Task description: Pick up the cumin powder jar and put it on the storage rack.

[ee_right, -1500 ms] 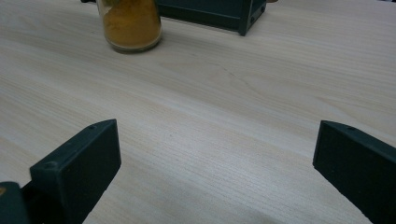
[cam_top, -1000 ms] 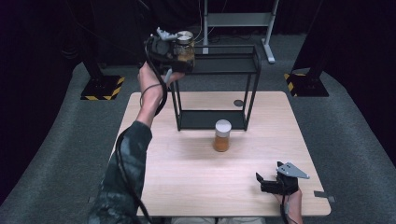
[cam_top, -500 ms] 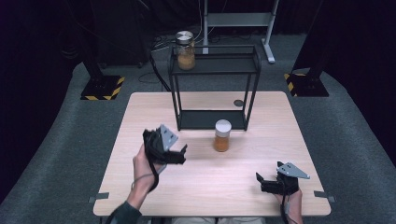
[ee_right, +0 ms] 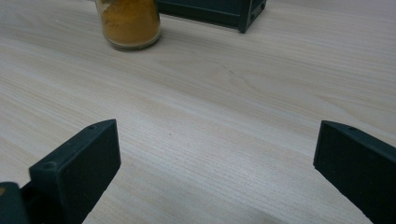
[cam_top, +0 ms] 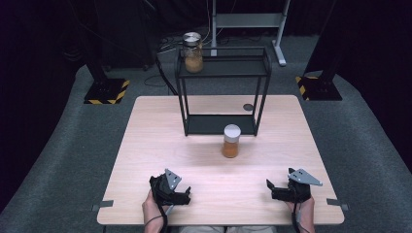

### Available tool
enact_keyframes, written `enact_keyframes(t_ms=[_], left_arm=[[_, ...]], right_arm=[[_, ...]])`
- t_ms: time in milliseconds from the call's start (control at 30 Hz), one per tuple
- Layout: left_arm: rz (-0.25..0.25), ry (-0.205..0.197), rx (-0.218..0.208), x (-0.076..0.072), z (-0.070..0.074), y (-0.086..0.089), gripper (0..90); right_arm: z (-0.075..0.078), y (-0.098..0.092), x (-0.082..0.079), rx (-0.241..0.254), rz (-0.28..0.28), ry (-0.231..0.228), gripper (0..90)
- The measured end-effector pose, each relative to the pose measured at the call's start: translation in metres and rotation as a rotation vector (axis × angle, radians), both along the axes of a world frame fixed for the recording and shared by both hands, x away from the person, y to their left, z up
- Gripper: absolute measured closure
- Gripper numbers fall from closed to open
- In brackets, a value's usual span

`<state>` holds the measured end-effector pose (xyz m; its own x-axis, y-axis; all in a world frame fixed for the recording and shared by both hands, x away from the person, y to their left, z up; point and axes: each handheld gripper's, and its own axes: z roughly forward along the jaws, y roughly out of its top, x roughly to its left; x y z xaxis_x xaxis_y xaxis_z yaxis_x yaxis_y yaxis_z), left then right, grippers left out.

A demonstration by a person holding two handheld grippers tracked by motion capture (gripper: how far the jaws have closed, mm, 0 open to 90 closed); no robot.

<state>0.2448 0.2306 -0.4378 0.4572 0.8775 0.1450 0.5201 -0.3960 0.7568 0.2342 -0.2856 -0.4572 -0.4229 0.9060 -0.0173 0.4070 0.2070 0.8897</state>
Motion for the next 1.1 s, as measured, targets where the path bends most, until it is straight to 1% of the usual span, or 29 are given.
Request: enact_keyframes(t_ms=[67,133,167,200,267,300,333,400,433,500,633,733,1100], left_arm=[[0.001,0.003,-0.01,0.001,-0.004,0.0,0.5],[0.013,-0.011,-0.011,-0.001,-0.006,-0.001,0.9],[0.004,-0.012,-0.022,-0.001,-0.006,0.001,1.1],[-0.004,-0.018,-0.02,-0.002,-0.008,0.001,1.1],[-0.001,-0.032,0.007,-0.005,-0.008,-0.004,1.0],[-0.009,-0.034,0.008,-0.005,-0.008,-0.004,1.0],[-0.007,-0.028,0.004,-0.004,-0.008,-0.003,0.8],[0.004,0.001,-0.021,0.001,-0.006,0.0,0.1],[0.008,0.008,-0.029,0.003,-0.006,0.002,0.1],[0.011,0.018,-0.039,0.005,-0.005,0.003,0.1],[0.008,0.028,-0.046,0.006,-0.005,0.005,0.2],[0.008,0.046,-0.064,0.01,-0.004,0.008,0.2],[0.014,0.051,-0.067,0.011,-0.003,0.008,0.2]], right_arm=[[0.0,0.0,0.0,-0.001,0.0,-0.002,0.0],[0.0,0.0,-0.001,0.0,0.001,-0.003,0.0],[0.0,0.0,-0.001,0.001,0.0,-0.004,0.0],[0.0,0.0,-0.001,0.001,0.0,-0.003,0.0],[0.0,0.0,0.0,-0.001,0.002,-0.001,0.0],[0.0,0.0,-0.001,-0.001,0.001,-0.004,0.0],[-0.001,0.0,-0.001,0.001,-0.001,-0.007,0.0],[-0.002,-0.001,-0.002,0.007,-0.004,-0.01,0.0],[-0.002,-0.001,-0.002,0.011,-0.008,-0.011,0.0],[-0.002,-0.001,-0.003,0.013,-0.012,-0.014,0.0],[-0.003,0.0,-0.004,0.011,-0.019,-0.02,0.0],[-0.002,0.0,-0.003,0.01,-0.02,-0.011,0.0],[-0.002,0.001,-0.003,0.007,-0.021,-0.01,0.0]])
